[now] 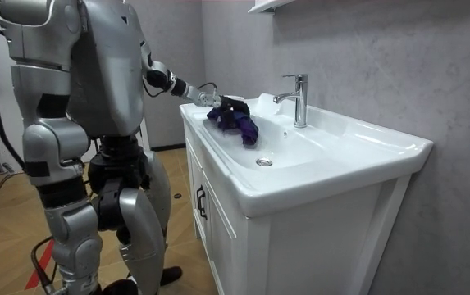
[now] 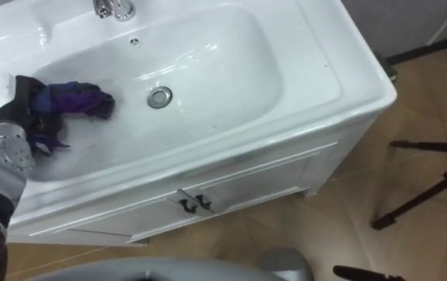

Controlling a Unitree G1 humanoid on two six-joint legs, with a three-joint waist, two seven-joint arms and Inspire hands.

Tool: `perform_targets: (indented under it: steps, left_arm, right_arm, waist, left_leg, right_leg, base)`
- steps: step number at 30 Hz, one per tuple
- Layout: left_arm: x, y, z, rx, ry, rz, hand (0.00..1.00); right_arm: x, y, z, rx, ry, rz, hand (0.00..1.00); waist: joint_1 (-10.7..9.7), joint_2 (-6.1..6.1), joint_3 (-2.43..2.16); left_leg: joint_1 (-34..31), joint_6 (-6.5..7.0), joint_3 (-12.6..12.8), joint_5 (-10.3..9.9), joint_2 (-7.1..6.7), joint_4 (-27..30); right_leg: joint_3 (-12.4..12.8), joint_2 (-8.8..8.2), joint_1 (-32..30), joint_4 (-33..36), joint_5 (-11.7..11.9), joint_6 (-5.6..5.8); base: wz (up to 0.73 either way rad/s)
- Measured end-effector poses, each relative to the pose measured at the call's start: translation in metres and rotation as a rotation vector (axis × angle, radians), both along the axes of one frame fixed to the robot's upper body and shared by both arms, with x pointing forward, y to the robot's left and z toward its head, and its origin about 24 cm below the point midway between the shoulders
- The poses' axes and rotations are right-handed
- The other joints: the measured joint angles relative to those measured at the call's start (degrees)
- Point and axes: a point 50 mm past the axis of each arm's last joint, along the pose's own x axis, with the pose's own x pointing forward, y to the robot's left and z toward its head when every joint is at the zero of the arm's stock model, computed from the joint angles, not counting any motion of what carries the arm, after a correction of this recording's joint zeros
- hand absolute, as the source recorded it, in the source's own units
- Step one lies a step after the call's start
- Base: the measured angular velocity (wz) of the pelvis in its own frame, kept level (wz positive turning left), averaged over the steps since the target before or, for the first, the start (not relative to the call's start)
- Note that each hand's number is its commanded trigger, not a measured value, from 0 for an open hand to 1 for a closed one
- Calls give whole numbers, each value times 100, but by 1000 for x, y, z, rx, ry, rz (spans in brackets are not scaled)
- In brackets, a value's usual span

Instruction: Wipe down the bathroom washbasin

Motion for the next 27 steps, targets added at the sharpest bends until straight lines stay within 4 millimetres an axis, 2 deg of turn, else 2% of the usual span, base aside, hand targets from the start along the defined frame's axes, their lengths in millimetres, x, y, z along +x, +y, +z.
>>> perform_targets:
  steps: [4,5,7,10,14,17,18,20,22,25,27]
  left_arm:
    - [4,-2,4,15,16,-18,100]
    - [4,-2,5,22,21,-21,100]
    - [4,-2,4,45,37,-24,100]
    - [4,-6,1,81,69,-31,100]
    - [5,-12,-3,87,98,-28,100]
    - [10,-30,-13,47,137,-46,100]
    - [9,-39,-19,29,158,-60,100]
    - [11,-54,-24,7,170,-88,100]
    - [20,-74,-25,-9,169,-133,100]
    - [28,-91,-25,-24,175,-177,100]
    - [31,-104,-26,-38,183,-202,100]
  right_arm:
    - [-2,5,-2,17,10,9,0]
    - [-2,6,-2,17,7,9,0]
    - [-1,6,-3,18,3,17,0]
    - [-1,10,-4,28,15,50,0]
    - [0,12,-5,42,15,86,0]
    - [-2,16,-7,49,39,124,0]
    - [-2,17,-7,50,46,136,0]
    - [0,22,-9,53,58,175,0]
    - [4,28,-11,67,71,211,0]
    - [10,33,-12,76,70,239,0]
    - [14,35,-13,79,66,257,0]
  waist:
    - [-55,-131,41]
    - [-66,-135,39]
    - [-170,-190,54]
    - [-221,-233,51]
    - [-446,-255,65]
    - [-510,-299,104]
    - [-594,-329,123]
    - [-682,-343,134]
    - [-755,-427,175]
    - [-946,-448,186]
    - [-989,-466,196]
  left_leg:
    - [55,-1,-54,-1,-24,-7]
    - [57,-1,-56,-1,-24,-7]
    - [87,-1,-55,-1,-24,-7]
    - [151,-1,-50,-2,-24,0]
    - [151,2,-55,-4,-34,10]
    - [140,2,-52,-4,-45,6]
    - [132,2,-52,-4,-55,5]
    - [126,3,-38,-4,-59,9]
    - [133,3,-27,-4,-61,2]
    - [135,4,-15,-3,-76,-8]
    - [138,4,120,-3,-77,-17]
  right_leg:
    - [-57,-17,99,-22,-10,16]
    - [-63,-18,106,-24,-10,16]
    - [-122,-18,188,-84,-8,17]
    - [-118,-16,232,-146,-12,21]
    - [-168,-27,293,-180,-12,29]
    - [-203,-42,287,-170,-19,40]
    - [-210,-49,292,-170,-25,50]
    - [-214,-55,281,-168,-30,56]
    - [-205,-57,280,-167,-31,57]
    - [-201,-69,286,-167,-30,58]
    - [-143,-82,243,-170,-27,64]
  base:
    - [11]
    - [8]
    - [13]
    - [3]
    - [11]
    - [7]
    - [5]
    - [2]
    - [0]
    - [0]
    - [-16]
